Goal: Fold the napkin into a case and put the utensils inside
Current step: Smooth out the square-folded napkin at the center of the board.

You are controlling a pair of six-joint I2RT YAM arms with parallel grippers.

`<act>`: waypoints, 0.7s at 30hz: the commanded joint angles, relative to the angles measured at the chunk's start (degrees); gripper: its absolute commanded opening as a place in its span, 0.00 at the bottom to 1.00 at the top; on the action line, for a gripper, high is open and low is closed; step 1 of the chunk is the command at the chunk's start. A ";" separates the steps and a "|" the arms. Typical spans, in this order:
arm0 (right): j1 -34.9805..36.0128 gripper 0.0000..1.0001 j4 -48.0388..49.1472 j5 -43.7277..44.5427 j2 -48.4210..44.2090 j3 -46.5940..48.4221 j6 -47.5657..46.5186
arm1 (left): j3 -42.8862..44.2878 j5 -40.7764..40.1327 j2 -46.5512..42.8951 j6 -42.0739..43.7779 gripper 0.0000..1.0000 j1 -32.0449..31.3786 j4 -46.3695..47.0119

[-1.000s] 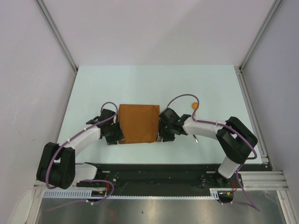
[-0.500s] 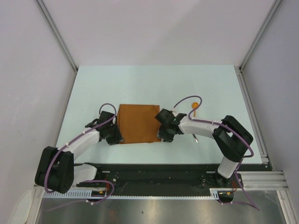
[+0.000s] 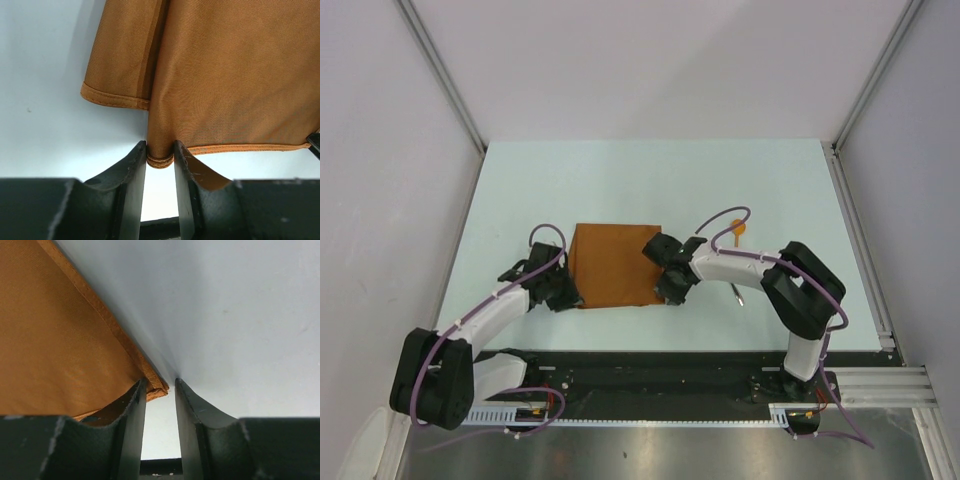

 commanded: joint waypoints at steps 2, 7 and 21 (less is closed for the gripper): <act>0.79 0.33 -1.38 2.38 4.25 0.42 3.35 | -1.04 0.85 -1.82 -0.97 0.31 0.50 1.93; 0.87 0.27 -3.31 2.29 5.40 0.78 4.66 | -1.31 0.76 -2.52 -0.97 0.29 0.50 1.85; 1.40 0.00 16.80 0.54 -3.64 -9.15 -10.95 | 3.26 -2.40 -5.07 0.96 0.00 0.85 -0.70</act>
